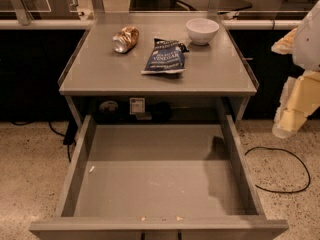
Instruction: Place orange can into top drawer
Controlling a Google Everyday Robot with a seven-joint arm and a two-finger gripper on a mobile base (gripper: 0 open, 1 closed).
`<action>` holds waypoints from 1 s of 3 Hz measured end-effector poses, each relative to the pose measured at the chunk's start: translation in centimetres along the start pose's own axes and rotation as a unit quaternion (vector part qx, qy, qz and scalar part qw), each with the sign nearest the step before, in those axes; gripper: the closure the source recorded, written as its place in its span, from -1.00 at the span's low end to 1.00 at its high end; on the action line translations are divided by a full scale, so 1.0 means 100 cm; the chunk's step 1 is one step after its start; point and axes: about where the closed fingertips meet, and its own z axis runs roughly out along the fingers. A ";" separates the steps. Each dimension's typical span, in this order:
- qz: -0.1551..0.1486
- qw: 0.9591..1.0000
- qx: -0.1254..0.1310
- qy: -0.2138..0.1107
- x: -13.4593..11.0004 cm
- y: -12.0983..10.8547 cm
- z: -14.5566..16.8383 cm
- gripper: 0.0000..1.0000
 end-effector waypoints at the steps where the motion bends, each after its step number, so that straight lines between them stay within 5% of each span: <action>1: 0.000 1.000 0.000 0.000 0.000 0.000 0.000 -1.00; 3: 0.000 1.000 0.023 -0.005 -0.001 -0.003 -0.005 -1.00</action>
Offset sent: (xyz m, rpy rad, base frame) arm 0.0002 -0.0011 0.0030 0.0005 -0.0305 -0.0209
